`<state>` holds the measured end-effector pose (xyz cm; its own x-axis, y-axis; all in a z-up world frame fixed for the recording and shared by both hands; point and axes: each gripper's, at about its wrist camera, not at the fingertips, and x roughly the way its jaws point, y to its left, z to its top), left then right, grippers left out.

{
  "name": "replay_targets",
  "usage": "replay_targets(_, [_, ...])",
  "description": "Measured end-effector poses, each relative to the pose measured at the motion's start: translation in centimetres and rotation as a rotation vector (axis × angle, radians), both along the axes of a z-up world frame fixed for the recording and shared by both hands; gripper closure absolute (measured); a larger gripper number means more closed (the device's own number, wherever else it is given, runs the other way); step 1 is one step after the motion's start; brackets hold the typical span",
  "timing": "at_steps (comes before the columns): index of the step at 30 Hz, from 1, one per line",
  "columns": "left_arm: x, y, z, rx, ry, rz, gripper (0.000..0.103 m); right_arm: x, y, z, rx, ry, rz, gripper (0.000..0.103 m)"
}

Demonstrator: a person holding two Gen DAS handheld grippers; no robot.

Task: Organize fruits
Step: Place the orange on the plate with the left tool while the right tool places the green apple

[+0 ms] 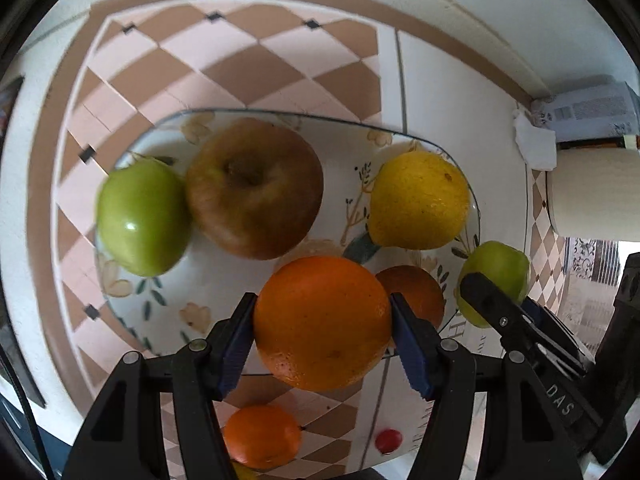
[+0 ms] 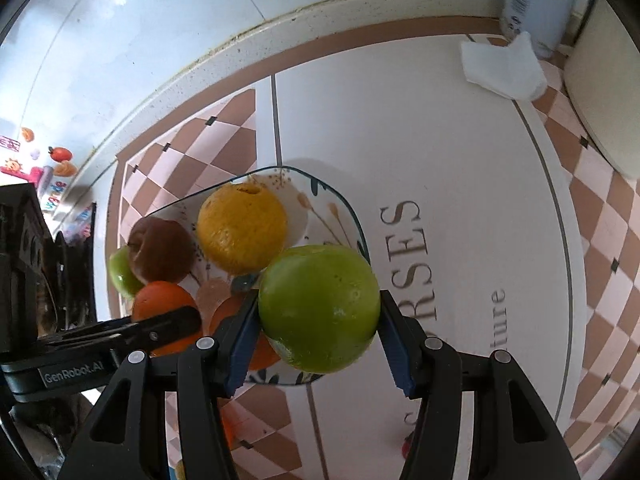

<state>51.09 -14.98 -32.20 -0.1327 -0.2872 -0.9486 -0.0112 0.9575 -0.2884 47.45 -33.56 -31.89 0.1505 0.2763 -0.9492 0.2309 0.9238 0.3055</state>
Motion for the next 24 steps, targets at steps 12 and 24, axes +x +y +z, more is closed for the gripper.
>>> replay_targets(12, [0.1,1.1,0.1,-0.035,0.018,0.029,0.013,1.0,0.5,-0.1,-0.001,0.029,0.006,0.026])
replay_targets(24, [-3.1,3.6,4.9,0.118,-0.129,-0.057,0.013,-3.4,2.5,3.9,-0.173,0.013,0.06,0.01])
